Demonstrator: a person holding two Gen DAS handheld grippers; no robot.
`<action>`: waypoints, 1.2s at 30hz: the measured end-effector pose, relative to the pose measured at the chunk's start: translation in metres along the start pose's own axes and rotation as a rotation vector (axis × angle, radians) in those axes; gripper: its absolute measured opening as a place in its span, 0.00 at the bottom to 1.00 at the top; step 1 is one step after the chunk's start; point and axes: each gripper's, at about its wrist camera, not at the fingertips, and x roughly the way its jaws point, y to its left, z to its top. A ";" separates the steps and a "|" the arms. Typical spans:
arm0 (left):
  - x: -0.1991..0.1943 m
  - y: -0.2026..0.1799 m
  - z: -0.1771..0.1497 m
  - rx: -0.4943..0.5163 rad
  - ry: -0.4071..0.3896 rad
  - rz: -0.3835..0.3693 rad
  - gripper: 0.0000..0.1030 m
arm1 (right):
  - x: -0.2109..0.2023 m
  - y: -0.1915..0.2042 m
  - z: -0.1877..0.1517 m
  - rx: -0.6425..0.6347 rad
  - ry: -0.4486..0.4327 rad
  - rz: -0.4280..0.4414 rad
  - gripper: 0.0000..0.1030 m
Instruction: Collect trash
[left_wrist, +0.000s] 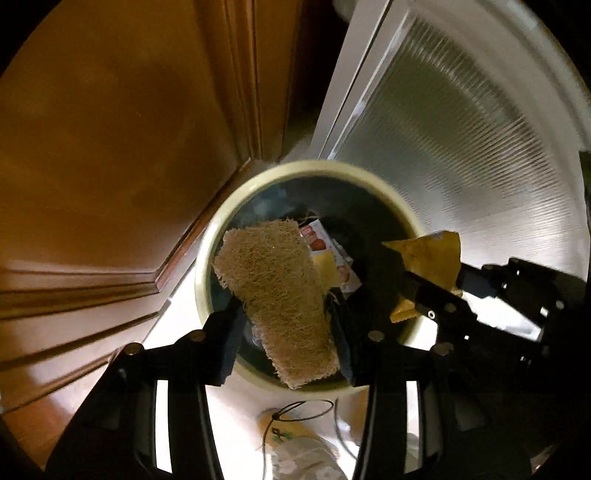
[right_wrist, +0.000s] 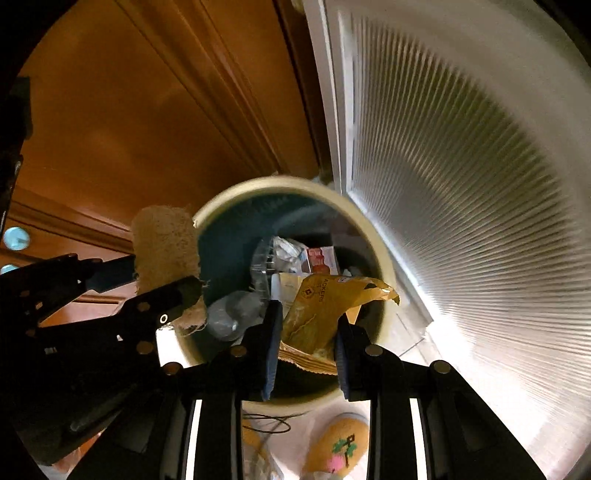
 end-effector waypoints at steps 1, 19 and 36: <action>0.006 0.000 0.002 0.009 0.007 0.003 0.41 | 0.006 -0.002 0.001 0.002 0.004 -0.001 0.28; -0.016 0.010 0.003 0.074 0.024 0.041 0.90 | -0.033 -0.017 0.002 0.068 -0.043 -0.040 0.41; -0.200 -0.008 -0.018 0.075 -0.027 -0.027 0.99 | -0.250 0.005 -0.047 0.230 -0.131 -0.062 0.56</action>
